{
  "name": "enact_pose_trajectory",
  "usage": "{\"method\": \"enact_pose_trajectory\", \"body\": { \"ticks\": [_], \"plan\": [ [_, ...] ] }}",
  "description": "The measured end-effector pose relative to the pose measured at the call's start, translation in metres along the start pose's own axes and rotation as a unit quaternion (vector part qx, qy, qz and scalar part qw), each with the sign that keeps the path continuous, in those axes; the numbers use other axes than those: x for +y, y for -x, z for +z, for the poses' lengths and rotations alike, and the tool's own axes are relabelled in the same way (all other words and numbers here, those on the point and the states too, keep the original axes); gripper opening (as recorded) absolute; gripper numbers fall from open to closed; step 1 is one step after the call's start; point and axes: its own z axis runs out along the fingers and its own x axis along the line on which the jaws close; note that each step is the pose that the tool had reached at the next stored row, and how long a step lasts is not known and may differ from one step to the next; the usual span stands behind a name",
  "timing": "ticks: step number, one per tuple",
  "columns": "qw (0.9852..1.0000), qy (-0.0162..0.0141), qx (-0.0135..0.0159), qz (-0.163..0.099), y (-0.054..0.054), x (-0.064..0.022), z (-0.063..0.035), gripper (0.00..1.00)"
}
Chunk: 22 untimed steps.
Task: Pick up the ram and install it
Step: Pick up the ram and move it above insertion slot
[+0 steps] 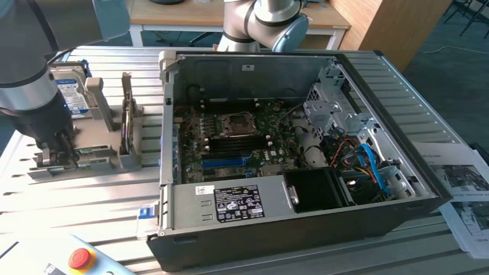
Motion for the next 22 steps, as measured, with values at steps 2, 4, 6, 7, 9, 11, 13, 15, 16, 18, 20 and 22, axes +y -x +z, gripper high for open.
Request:
{"method": "enact_pose_trajectory", "body": {
  "ticks": [2,4,6,7,9,11,13,15,16,18,20,22],
  "plan": [
    [1.0000,0.0001,0.0000,0.000,-0.0001,-0.0008,0.0000,0.24],
    [1.0000,0.0003,0.0000,0.000,-0.0001,-0.0016,-0.0001,0.24],
    [1.0000,0.0005,0.0000,0.000,-0.0002,-0.0024,-0.0001,0.24],
    [1.0000,0.0005,-0.0001,0.000,-0.0003,-0.0029,-0.0001,0.24],
    [1.0000,0.0009,0.0000,0.000,-0.0004,-0.0040,-0.0002,0.24],
    [1.0000,0.0014,-0.0001,0.000,-0.0004,-0.0051,-0.0003,0.24],
    [1.0000,0.0019,-0.0002,0.000,-0.0005,-0.0062,-0.0003,0.24],
    [1.0000,0.0025,-0.0002,0.000,-0.0006,-0.0073,-0.0004,0.24],
    [1.0000,0.0028,-0.0003,0.000,-0.0006,-0.0078,-0.0004,0.24],
    [1.0000,0.0033,-0.0003,0.000,-0.0007,-0.0086,-0.0005,0.24],
    [1.0000,0.0033,-0.0003,0.000,-0.0007,-0.0086,-0.0005,0.24],
    [1.0000,0.0034,-0.0002,0.000,-0.0007,-0.0087,-0.0006,0.24]
  ]
}}
